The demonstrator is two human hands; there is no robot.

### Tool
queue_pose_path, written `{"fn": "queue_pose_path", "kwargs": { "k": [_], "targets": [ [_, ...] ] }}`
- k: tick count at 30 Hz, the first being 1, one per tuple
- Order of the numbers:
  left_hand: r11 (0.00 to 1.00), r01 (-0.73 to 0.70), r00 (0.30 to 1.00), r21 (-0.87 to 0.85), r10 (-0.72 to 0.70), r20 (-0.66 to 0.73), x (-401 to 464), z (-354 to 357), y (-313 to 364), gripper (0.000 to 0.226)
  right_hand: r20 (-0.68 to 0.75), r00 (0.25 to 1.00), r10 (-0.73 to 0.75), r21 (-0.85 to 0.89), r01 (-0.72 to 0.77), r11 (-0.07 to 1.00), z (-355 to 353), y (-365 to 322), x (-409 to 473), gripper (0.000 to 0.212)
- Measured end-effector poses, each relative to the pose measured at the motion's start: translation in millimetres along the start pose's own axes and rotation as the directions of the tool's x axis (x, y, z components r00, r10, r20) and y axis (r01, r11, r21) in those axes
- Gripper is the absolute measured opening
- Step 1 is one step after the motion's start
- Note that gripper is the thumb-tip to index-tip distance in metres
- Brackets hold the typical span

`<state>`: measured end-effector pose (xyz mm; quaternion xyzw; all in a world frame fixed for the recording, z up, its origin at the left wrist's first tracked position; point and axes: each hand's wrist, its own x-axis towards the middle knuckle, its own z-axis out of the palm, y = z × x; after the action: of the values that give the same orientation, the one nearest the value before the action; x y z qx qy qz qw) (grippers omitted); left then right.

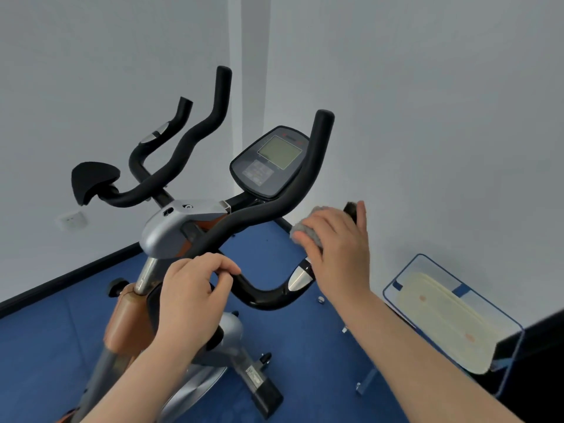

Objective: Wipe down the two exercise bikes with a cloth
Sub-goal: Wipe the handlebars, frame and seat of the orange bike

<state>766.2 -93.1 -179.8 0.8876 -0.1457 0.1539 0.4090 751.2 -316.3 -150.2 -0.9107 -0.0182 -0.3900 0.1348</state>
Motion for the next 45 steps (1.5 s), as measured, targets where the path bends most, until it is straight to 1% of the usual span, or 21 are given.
{"fn": "queue_pose_path", "kwargs": {
  "k": [3, 5, 8, 10, 12, 16, 20, 23, 25, 27, 28, 30, 32, 35, 36, 39, 40, 41, 42, 44, 45],
  "targets": [
    [1.000, 0.007, 1.000, -0.015, -0.008, -0.018, -2, 0, 0, 0.036, 0.053, 0.999, -0.004, 0.147, -0.004, 0.989, 7, -27, -34, 0.023],
    [1.000, -0.006, 0.999, -0.009, 0.005, -0.050, -1, 0, 2, 0.037, 0.130, 0.988, -0.080, 0.180, 0.055, 0.982, 12, -51, -56, 0.025],
    [0.999, -0.022, 0.990, -0.029, 0.018, -0.141, -2, -3, 0, 0.033, 0.272, 0.938, -0.213, 0.198, 0.163, 0.967, 9, -63, -71, 0.028],
    [0.999, 0.053, 0.977, -0.013, -0.055, -0.207, -7, -5, -5, 0.031, 0.332, 0.904, -0.270, 0.204, 0.210, 0.956, 1, -48, -68, 0.032],
    [0.986, 0.164, 0.955, -0.012, -0.162, -0.250, -12, -5, -11, 0.027, 0.350, 0.894, -0.278, 0.186, 0.224, 0.957, -6, -37, -66, 0.033],
    [0.970, 0.240, 0.931, -0.041, -0.242, -0.275, -13, -3, -14, 0.023, 0.339, 0.920, -0.198, 0.203, 0.134, 0.970, 7, -63, -58, 0.029],
    [0.959, 0.263, 0.924, -0.104, -0.281, -0.257, -14, -7, -15, 0.018, 0.485, 0.844, -0.228, 0.240, 0.122, 0.963, 26, -89, -23, 0.028],
    [0.967, 0.256, 0.952, -0.018, -0.255, -0.170, -7, -16, -27, 0.010, 0.575, 0.809, -0.122, 0.319, -0.084, 0.944, 28, -70, 6, 0.033],
    [0.960, 0.279, 0.954, 0.026, -0.274, -0.123, -1, -21, -37, 0.010, 0.500, 0.862, -0.082, 0.424, -0.161, 0.891, 25, -62, 30, 0.034],
    [0.956, 0.290, 0.949, -0.043, -0.293, -0.113, 1, -18, -44, 0.016, 0.423, 0.899, -0.109, 0.509, -0.136, 0.850, 32, -69, 54, 0.028],
    [0.949, 0.296, 0.944, -0.106, -0.308, -0.117, 0, -17, -45, 0.017, 0.424, 0.894, -0.144, 0.523, -0.112, 0.845, 40, -76, 64, 0.025],
    [0.932, 0.308, 0.933, -0.194, -0.335, -0.128, -2, -13, -46, 0.018, 0.492, 0.832, -0.257, 0.477, -0.012, 0.879, 65, -93, 84, 0.023],
    [0.927, 0.299, 0.933, -0.228, -0.333, -0.132, -3, -13, -47, 0.022, 0.612, 0.716, -0.337, 0.368, 0.120, 0.922, 90, -110, 95, 0.023],
    [0.935, 0.270, 0.943, -0.230, -0.305, -0.134, -3, -14, -49, 0.025, 0.743, 0.591, -0.313, 0.254, 0.183, 0.950, 109, -118, 98, 0.016],
    [0.933, 0.271, 0.944, -0.238, -0.306, -0.126, -3, -14, -50, 0.026, 0.777, 0.538, -0.327, 0.254, 0.207, 0.945, 109, -116, 100, 0.013],
    [0.930, 0.268, 0.947, -0.250, -0.303, -0.110, -4, -13, -52, 0.029, 0.874, 0.323, -0.363, 0.275, 0.289, 0.917, 104, -114, 121, 0.009],
    [0.931, 0.269, 0.948, -0.247, -0.301, -0.103, -4, -13, -53, 0.030, 0.883, 0.299, -0.363, 0.279, 0.290, 0.916, 105, -117, 128, 0.010],
    [0.931, 0.270, 0.950, -0.244, -0.299, -0.092, -4, -13, -53, 0.030, 0.874, 0.315, -0.370, 0.282, 0.293, 0.914, 108, -123, 130, 0.010],
    [0.933, 0.267, 0.952, -0.243, -0.294, -0.083, -4, -13, -54, 0.030, 0.850, 0.370, -0.376, 0.273, 0.300, 0.914, 112, -128, 127, 0.011],
    [0.935, 0.258, 0.956, -0.243, -0.283, -0.078, -4, -14, -55, 0.030, 0.763, 0.523, -0.378, 0.237, 0.319, 0.918, 119, -133, 110, 0.012],
    [0.934, 0.257, 0.956, -0.247, -0.283, -0.073, -3, -14, -55, 0.030, 0.733, 0.561, -0.385, 0.234, 0.324, 0.917, 118, -131, 103, 0.012]
  ]
}}
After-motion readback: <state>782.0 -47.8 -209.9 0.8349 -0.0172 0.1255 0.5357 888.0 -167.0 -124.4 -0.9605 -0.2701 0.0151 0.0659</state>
